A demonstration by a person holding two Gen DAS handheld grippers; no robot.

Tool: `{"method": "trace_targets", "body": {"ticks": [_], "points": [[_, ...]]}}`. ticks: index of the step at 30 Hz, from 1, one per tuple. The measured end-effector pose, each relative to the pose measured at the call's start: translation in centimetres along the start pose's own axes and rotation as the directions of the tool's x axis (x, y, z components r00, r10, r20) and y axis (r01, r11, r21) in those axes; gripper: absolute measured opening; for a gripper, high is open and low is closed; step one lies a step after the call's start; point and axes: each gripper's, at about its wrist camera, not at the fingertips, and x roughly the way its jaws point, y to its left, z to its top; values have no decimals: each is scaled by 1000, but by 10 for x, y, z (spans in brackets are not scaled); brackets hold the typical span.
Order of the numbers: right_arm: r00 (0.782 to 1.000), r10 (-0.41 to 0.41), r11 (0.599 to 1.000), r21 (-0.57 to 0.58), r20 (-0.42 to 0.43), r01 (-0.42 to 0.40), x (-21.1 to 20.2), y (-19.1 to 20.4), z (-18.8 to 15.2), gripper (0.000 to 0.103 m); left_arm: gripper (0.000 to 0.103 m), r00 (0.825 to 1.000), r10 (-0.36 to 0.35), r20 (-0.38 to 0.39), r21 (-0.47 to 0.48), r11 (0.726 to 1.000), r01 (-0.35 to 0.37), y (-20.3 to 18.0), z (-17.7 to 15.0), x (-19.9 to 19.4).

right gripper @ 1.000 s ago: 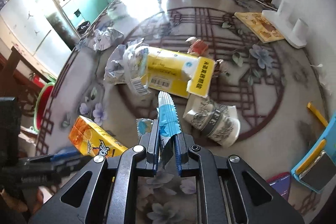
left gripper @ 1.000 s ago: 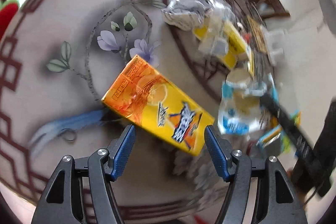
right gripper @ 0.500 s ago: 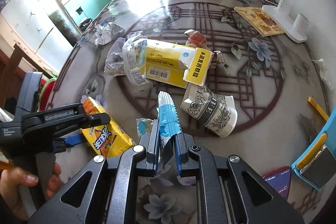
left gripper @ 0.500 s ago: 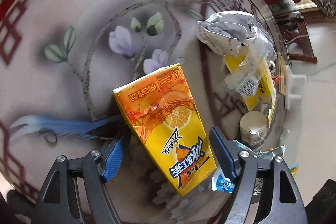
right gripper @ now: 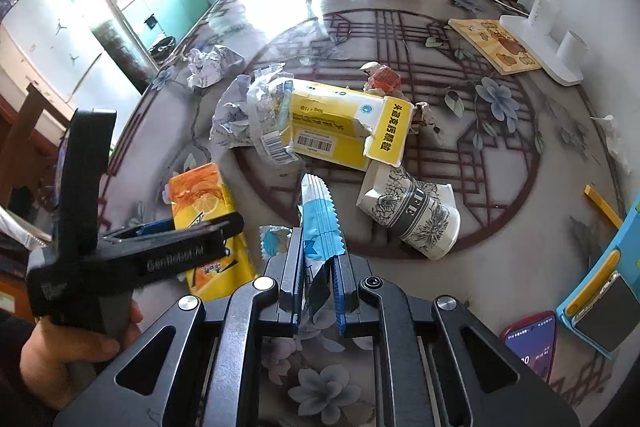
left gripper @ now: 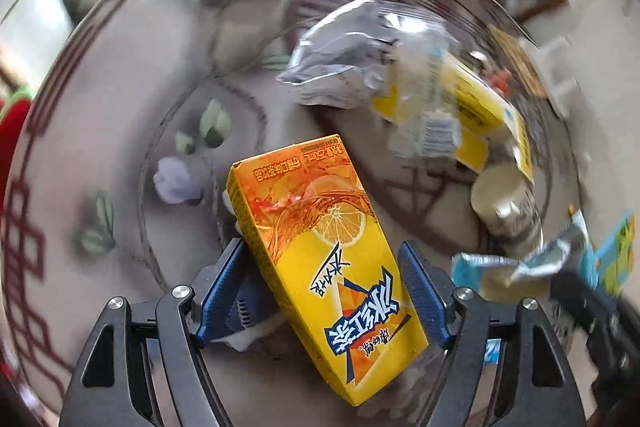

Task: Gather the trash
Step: 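Carry the wrapper and lemon tea carton above the red bucket with both tools, then carry the blue-white wrapper and lemon tea carton above the red bucket with both tools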

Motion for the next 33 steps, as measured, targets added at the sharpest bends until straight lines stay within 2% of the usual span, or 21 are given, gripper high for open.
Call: {"method": "trace_targets", "body": {"ticks": [4,8,13,17,24,33], "points": [[1000,-5,1000,8,8,5,-2,3,2,12,72,999,-45,11,22,999,44,12,0,-9],[1000,-4,1000,3,29,4,-7,12,8,12,72,994,-30,110,85,996,21,26,5,-44],[997,11,1000,-15,71,-10,-14,35,21,12,72,967,8,254,119,992,-40,55,13,-100],[995,20,999,-51,98,-15,-17,60,34,12,72,942,36,333,91,993,-70,84,18,-136],[990,37,992,-122,138,-20,-21,111,49,12,72,914,56,403,39,996,-78,132,18,-173],[986,41,986,-168,164,-13,-24,157,56,12,72,895,55,443,22,997,-72,179,13,-203]]}}
